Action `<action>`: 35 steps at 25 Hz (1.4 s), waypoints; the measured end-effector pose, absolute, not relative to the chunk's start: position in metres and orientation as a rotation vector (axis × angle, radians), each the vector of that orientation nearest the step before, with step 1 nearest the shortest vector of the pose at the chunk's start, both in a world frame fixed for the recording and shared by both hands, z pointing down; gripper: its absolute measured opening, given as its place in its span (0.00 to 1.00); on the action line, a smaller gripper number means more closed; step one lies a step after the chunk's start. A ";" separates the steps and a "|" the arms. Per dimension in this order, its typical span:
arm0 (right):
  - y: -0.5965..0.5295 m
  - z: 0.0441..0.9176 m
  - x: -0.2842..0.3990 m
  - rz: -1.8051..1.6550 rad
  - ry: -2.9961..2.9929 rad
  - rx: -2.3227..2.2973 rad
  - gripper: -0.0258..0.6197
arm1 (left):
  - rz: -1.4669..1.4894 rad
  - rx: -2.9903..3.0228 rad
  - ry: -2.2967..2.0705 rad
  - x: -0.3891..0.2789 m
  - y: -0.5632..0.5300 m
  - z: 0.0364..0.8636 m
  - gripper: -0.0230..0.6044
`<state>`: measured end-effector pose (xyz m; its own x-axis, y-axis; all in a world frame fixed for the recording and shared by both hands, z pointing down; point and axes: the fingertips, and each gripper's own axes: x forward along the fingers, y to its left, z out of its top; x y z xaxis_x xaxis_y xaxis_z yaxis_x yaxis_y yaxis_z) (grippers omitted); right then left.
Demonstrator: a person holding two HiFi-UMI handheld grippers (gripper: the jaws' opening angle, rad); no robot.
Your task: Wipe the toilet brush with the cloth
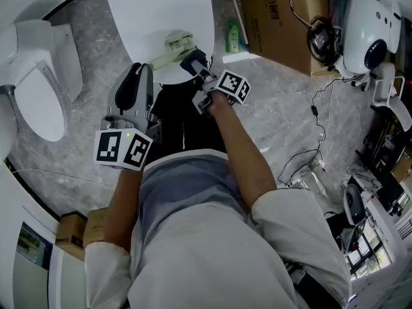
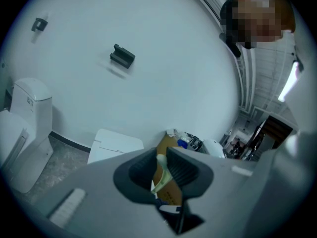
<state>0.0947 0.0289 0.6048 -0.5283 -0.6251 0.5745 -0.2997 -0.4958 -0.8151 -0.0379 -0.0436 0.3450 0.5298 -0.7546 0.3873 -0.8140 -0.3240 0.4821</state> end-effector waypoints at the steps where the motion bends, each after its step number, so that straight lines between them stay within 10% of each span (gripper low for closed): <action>1: 0.025 0.604 0.097 -2.127 1.466 -1.384 0.18 | 0.119 2.130 -1.268 -0.038 -0.044 0.345 0.04; 35: -0.048 0.650 0.092 -2.109 2.554 -1.403 0.18 | 0.073 2.067 -1.373 -0.043 -0.046 0.350 0.04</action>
